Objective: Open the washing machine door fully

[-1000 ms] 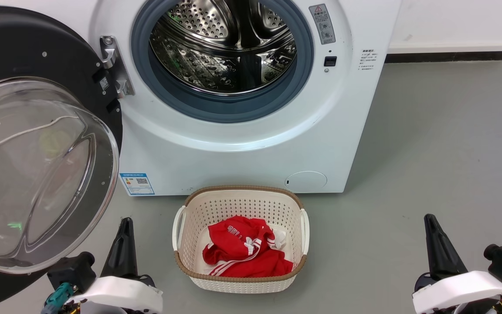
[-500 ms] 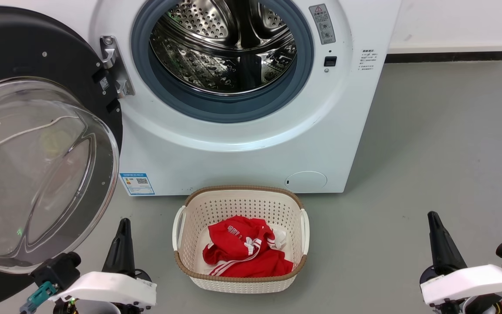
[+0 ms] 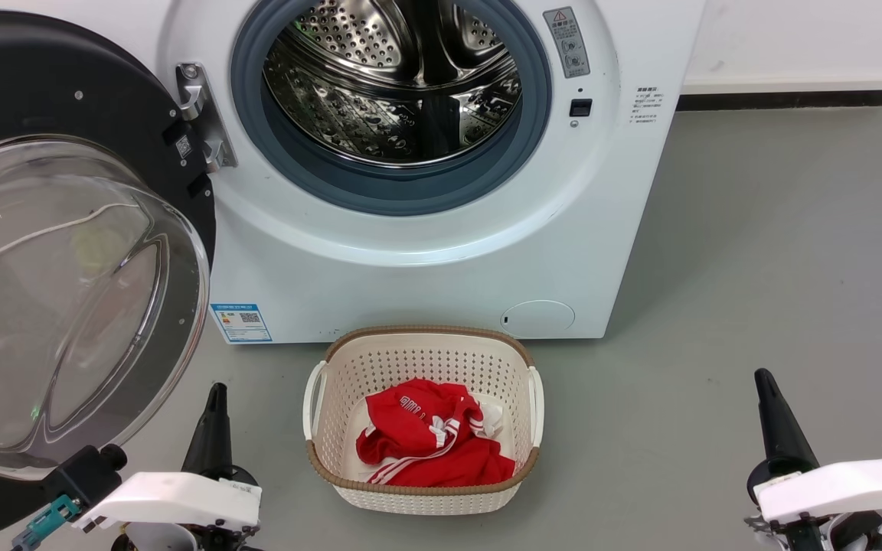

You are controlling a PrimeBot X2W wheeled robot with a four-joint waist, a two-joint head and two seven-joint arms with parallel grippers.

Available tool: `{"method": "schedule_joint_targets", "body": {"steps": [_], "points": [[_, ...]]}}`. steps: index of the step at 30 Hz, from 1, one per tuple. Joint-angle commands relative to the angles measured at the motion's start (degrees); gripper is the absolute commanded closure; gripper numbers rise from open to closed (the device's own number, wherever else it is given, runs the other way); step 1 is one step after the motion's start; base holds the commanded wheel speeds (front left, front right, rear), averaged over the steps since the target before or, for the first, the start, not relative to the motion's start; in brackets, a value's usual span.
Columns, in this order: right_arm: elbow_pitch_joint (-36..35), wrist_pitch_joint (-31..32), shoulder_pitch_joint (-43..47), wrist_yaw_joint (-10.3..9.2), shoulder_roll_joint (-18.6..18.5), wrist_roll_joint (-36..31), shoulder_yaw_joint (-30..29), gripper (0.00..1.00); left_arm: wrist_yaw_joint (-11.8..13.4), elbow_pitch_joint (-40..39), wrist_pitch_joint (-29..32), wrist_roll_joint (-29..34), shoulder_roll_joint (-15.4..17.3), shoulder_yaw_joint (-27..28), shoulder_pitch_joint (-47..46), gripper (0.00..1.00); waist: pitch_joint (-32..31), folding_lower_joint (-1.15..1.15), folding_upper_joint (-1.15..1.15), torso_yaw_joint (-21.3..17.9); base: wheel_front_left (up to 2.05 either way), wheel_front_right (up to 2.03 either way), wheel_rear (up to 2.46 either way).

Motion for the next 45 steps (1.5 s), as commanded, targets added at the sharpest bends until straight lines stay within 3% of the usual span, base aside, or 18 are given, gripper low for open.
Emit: {"method": "schedule_joint_targets", "body": {"steps": [1, 45], "points": [[-0.45, 0.33, -1.72, 0.0, -0.38, 1.56, -0.15, 1.0, -0.54, -0.45, 0.19, -1.37, 0.13, 0.22, -1.68, 1.0, 0.0, 0.0, 0.0, 0.0, 0.0, 0.0, 0.0], [2.5, 5.87, -4.16, 0.0, -0.33, 28.42, -1.76, 1.0, -2.08, 2.27, 7.09, -29.74, -0.06, 2.18, -3.62, 1.0, -0.03, 0.0, 0.0, 0.04, 0.0, 0.0, 0.0]]}}
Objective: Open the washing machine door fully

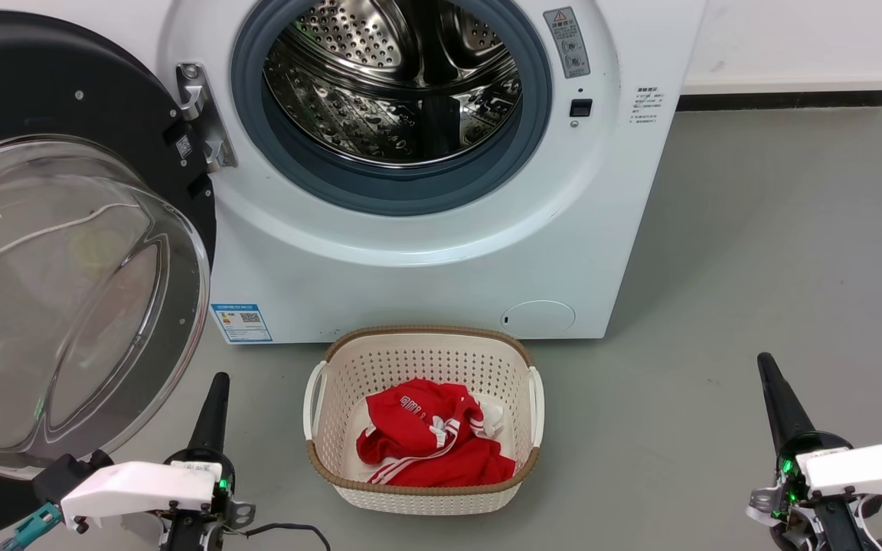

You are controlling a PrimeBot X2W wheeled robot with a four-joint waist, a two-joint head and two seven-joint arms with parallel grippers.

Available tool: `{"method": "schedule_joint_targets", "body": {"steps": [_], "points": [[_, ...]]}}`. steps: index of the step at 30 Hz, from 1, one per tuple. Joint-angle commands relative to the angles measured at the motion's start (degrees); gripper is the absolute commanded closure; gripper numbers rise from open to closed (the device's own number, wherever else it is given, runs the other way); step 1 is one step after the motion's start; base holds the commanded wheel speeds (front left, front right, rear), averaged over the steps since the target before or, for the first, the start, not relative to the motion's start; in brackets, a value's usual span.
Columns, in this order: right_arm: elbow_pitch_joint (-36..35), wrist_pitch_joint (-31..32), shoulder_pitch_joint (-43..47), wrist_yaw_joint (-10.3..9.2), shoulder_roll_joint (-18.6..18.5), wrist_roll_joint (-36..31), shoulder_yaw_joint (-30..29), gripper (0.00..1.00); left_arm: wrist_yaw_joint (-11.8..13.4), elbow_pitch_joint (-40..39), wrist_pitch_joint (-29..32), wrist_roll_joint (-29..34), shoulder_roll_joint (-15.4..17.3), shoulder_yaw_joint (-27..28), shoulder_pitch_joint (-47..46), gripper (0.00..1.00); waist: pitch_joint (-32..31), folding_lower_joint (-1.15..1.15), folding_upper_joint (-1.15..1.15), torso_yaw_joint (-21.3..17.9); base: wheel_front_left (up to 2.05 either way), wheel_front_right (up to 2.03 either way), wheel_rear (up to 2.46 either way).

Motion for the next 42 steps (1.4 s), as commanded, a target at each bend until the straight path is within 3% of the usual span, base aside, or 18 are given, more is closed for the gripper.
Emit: {"method": "schedule_joint_targets", "body": {"steps": [1, 36, 42], "points": [[-0.02, 0.36, -1.21, 0.01, -0.24, 1.81, -0.17, 1.0, -0.29, -0.01, 0.51, -1.82, 0.01, 0.18, -1.16, 1.0, 0.0, 0.0, 0.0, 0.0, 0.0, 0.0, 0.0], [1.66, 3.6, -2.58, 0.0, -0.04, 16.5, -1.23, 1.0, -1.19, 1.55, 4.3, -17.48, -0.12, 1.3, -2.14, 1.0, -0.02, 0.0, 0.0, 0.03, 0.0, 0.0, 0.0], [1.65, 3.64, -2.49, 0.0, 0.01, 16.39, -1.28, 1.0, -1.22, 1.54, 4.33, -17.47, -0.11, 1.3, -2.14, 1.0, -0.02, 0.0, 0.0, 0.03, 0.0, 0.0, 0.0]]}}
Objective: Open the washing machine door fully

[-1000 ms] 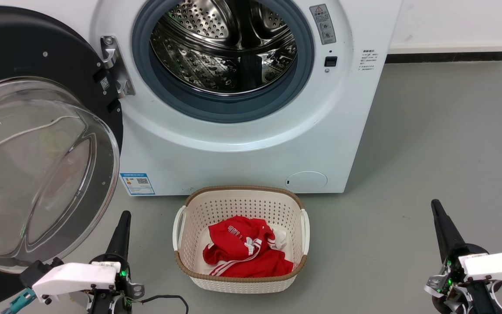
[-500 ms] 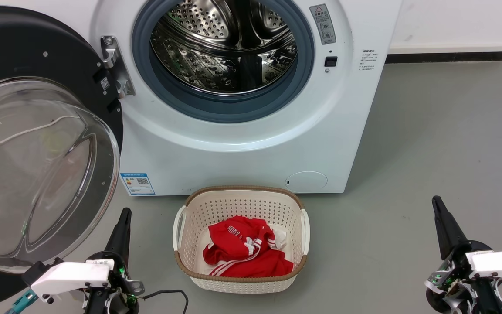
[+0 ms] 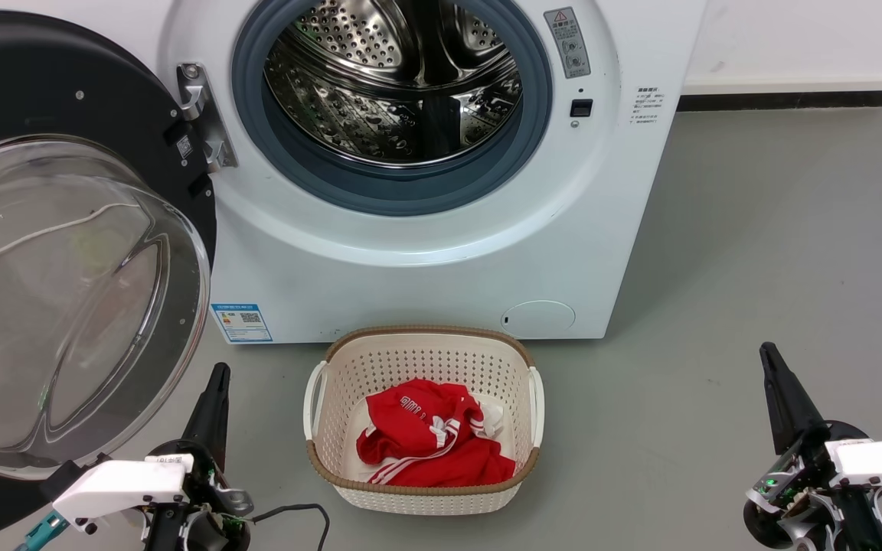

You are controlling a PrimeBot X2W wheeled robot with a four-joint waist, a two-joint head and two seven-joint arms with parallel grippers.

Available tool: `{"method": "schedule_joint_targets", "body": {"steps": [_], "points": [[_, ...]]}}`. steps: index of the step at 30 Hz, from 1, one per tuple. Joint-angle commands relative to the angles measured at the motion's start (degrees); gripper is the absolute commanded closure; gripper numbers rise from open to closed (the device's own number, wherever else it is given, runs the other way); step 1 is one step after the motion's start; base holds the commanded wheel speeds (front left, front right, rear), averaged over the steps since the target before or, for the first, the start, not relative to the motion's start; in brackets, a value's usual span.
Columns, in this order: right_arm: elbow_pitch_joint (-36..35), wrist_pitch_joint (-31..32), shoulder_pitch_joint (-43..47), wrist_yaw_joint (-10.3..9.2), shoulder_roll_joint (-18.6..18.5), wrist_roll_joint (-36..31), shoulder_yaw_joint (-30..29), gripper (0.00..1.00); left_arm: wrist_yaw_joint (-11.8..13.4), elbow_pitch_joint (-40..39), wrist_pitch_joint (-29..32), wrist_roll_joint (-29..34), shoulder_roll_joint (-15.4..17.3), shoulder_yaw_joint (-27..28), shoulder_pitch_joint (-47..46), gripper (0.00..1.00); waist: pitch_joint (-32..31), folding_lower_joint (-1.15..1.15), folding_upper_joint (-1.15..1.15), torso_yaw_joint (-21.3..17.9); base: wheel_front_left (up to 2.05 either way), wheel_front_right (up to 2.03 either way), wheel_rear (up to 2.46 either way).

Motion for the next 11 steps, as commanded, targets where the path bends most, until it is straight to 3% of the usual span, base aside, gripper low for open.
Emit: {"method": "schedule_joint_targets", "body": {"steps": [1, 11], "points": [[0.04, 0.16, -0.56, 0.0, 0.0, 0.06, -0.11, 1.0, -0.23, 0.08, 0.19, -0.09, -0.06, 0.16, -0.59, 1.0, 0.0, 0.0, 0.0, 0.0, 0.0, 0.0, 0.0], [0.05, 0.24, -0.57, 0.0, 0.08, -0.04, -0.19, 1.0, -0.23, 0.08, 0.19, -0.09, -0.06, 0.15, -0.57, 1.0, 0.0, 0.0, 0.0, 0.0, 0.0, 0.0, 0.0]]}}
